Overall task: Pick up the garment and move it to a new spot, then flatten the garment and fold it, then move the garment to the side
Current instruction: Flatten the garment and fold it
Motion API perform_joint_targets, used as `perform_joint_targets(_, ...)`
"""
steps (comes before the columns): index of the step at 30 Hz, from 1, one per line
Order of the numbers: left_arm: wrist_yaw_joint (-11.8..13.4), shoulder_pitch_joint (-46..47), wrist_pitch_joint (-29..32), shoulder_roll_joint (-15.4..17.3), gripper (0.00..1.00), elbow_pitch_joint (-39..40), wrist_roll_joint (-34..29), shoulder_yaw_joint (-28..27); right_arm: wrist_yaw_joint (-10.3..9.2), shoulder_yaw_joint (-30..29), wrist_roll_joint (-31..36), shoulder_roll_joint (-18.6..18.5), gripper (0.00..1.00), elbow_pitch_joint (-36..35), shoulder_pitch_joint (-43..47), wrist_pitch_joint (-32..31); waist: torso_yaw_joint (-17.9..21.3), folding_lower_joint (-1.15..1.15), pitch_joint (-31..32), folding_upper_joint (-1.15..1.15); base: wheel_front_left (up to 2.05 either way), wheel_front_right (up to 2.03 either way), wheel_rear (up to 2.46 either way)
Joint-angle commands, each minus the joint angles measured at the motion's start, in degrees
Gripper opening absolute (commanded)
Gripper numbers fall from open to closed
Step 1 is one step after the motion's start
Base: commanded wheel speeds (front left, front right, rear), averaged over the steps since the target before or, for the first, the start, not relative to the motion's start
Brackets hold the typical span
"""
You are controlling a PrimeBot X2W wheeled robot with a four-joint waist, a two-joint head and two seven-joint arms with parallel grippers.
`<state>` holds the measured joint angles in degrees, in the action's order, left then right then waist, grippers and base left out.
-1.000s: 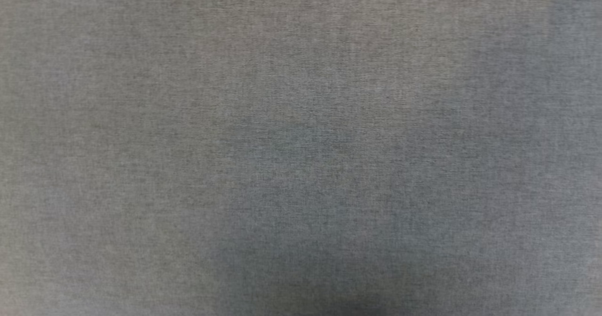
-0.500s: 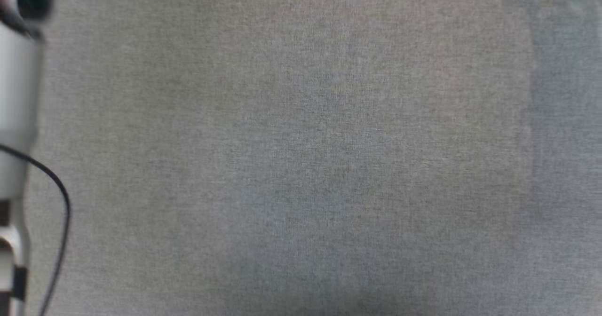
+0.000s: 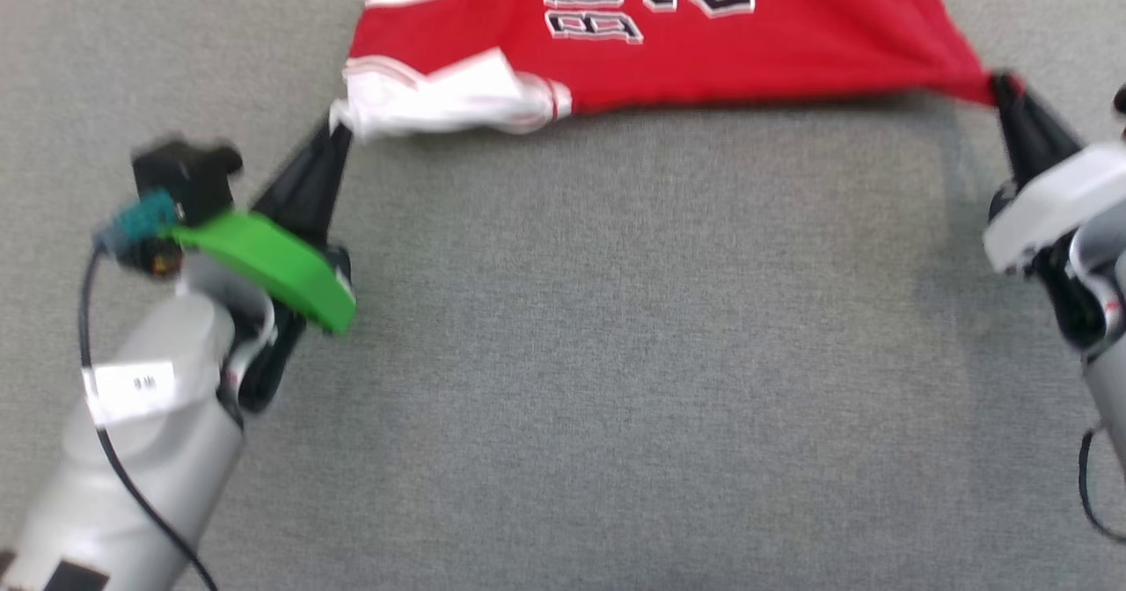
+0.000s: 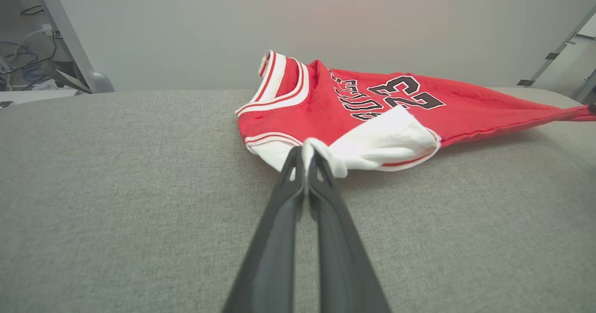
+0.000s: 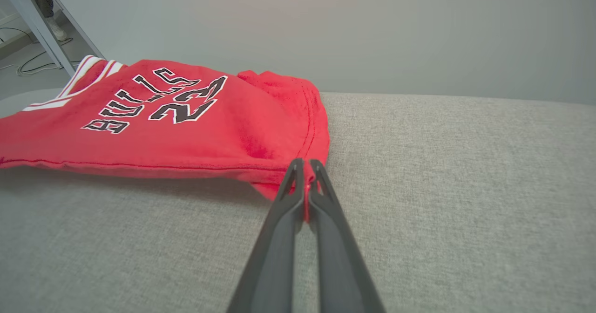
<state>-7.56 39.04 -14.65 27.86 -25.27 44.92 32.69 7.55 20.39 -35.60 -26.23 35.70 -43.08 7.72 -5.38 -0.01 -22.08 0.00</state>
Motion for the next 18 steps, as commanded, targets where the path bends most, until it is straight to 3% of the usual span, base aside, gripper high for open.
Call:
perform_joint_targets(1, 0.1, -2.6, -0.3, 0.8, 0.00, -0.5, 0.9, 0.7, -0.06, 0.8, -1.3, -0.6, 0.00, -0.3, 2.3, -0.2, -0.5, 0.01, 5.3, 0.00, 0.00, 0.00, 0.00)
perform_joint_targets(11, 0.1, -13.0, 0.2, 3.7, 0.00, -1.3, 6.5, 4.5, -0.06, 5.4, -4.9, -2.2, 0.00, 0.0, 13.4, 1.4, -0.9, 0.01, 11.5, 0.00, 0.00, 0.00, 0.00)
perform_joint_targets(18, 0.1, -20.0, 2.7, 7.4, 0.00, 2.2, 9.9, 6.2, -0.06, 6.2, -6.7, -2.3, 0.00, 1.0, 17.9, 1.5, -0.8, 0.01, 15.4, 0.00, 0.00, 0.00, 0.00)
